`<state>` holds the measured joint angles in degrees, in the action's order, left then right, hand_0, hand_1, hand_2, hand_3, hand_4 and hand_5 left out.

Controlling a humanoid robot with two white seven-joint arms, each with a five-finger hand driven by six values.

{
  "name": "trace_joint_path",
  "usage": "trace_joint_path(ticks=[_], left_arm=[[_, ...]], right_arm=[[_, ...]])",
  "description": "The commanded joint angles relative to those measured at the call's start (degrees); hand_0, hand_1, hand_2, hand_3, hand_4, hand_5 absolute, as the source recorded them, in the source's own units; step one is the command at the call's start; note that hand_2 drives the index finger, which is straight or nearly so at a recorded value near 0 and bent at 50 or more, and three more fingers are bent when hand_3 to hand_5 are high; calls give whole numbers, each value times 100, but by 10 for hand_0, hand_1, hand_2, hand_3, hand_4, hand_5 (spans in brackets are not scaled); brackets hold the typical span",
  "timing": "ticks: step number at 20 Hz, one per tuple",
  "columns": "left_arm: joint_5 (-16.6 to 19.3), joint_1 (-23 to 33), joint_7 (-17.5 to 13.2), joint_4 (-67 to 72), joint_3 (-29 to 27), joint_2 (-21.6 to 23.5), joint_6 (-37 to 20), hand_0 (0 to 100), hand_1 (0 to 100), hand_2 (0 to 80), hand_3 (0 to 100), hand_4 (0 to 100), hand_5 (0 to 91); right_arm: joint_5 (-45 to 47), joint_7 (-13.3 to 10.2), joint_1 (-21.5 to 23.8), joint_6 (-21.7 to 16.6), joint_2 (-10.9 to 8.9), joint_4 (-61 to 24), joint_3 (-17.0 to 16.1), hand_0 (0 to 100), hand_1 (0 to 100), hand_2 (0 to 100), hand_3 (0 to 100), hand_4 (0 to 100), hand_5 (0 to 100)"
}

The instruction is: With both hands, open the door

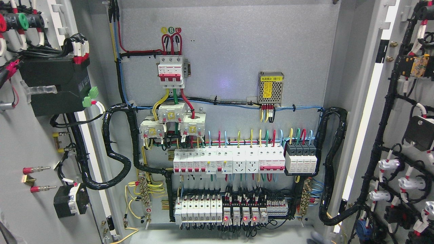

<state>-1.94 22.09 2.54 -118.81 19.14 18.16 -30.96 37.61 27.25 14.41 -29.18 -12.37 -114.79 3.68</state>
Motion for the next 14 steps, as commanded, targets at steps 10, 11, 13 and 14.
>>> trace_joint_path(ticks=[10, 11, 13, 14], left_arm=[[-781, -284, 1, -54, -885, 188, -7, 0, 0, 0, 0, 0, 0], [-843, -284, 1, -54, -938, 197, -7, 0, 0, 0, 0, 0, 0], [-957, -276, 1, -45, -1000, 284, -7, 0, 0, 0, 0, 0, 0], [-992, -276, 10, -45, -1008, 328, -7, 0, 0, 0, 0, 0, 0]], right_arm=[[906, 0, 202, -27, -55, 10, -1378, 191, 0, 0, 0, 0, 0], [906, 0, 229, -35, -55, 18, -1431, 191, 0, 0, 0, 0, 0], [906, 0, 238, -35, -63, 27, -1467, 191, 0, 0, 0, 0, 0], [906, 0, 247, -35, -64, 18, -1536, 191, 0, 0, 0, 0, 0]])
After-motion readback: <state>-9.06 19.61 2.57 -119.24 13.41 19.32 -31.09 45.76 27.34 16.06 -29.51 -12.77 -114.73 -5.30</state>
